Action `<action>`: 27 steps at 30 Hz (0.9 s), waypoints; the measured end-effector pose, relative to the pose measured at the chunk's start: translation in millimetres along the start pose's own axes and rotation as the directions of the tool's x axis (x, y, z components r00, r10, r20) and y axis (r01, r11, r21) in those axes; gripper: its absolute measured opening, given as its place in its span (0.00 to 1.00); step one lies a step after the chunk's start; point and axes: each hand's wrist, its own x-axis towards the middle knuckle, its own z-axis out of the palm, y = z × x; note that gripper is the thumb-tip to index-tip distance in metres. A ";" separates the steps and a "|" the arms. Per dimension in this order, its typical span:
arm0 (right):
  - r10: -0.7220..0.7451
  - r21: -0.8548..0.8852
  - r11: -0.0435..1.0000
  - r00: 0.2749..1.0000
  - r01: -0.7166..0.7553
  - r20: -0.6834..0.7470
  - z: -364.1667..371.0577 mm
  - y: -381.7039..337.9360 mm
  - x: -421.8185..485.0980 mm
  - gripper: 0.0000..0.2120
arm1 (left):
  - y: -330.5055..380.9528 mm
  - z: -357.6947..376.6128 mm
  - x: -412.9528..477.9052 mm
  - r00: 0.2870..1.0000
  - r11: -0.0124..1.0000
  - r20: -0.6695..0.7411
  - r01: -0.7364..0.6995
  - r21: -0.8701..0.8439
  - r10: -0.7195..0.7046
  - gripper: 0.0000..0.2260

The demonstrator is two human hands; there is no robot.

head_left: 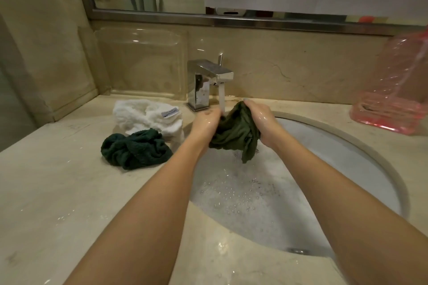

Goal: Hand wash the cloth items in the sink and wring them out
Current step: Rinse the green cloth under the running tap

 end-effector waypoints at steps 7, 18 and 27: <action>-0.034 0.076 0.997 0.943 0.010 0.332 -16.0 4.1 3.0 0.09 | -4.2 -12.7 -2.3 0.937 0.982 0.305 0.136 0.131 -0.170 0.24; 0.234 -0.130 0.972 0.857 -0.196 0.459 -21.6 31.0 5.3 0.21 | -0.9 -13.3 5.8 0.979 0.934 0.196 0.121 -0.337 -0.057 0.14; 0.049 0.296 0.944 0.951 -0.143 0.305 -15.4 16.4 9.5 0.19 | -5.7 -6.3 6.2 0.980 0.999 0.199 -0.032 0.001 0.031 0.22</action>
